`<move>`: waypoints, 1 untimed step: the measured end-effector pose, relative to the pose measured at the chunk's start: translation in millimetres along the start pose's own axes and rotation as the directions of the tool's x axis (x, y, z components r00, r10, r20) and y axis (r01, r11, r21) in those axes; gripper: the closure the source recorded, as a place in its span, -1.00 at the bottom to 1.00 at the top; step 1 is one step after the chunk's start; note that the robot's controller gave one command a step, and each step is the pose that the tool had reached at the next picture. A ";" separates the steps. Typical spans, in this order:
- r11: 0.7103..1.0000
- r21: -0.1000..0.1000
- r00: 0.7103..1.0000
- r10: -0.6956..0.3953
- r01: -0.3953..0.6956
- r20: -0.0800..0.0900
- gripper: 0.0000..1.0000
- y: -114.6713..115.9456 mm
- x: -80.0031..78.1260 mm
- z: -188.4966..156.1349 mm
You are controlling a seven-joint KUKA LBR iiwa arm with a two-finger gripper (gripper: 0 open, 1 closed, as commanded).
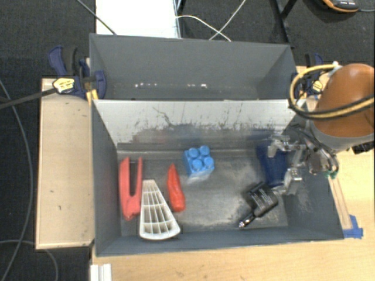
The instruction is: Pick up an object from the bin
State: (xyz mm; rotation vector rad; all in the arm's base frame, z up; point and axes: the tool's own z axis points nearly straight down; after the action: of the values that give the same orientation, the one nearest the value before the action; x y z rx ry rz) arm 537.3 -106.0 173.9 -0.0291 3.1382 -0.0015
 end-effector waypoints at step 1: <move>1.000 0.000 1.000 0.000 0.000 0.000 -1.00 0.0 0.1 0.0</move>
Offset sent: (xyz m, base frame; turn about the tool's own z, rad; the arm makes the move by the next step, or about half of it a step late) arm -0.0141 -0.0010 -0.0084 0.0471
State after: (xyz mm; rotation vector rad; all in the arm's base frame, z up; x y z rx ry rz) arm 537.2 -106.0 173.9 -0.0297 3.1384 -0.0015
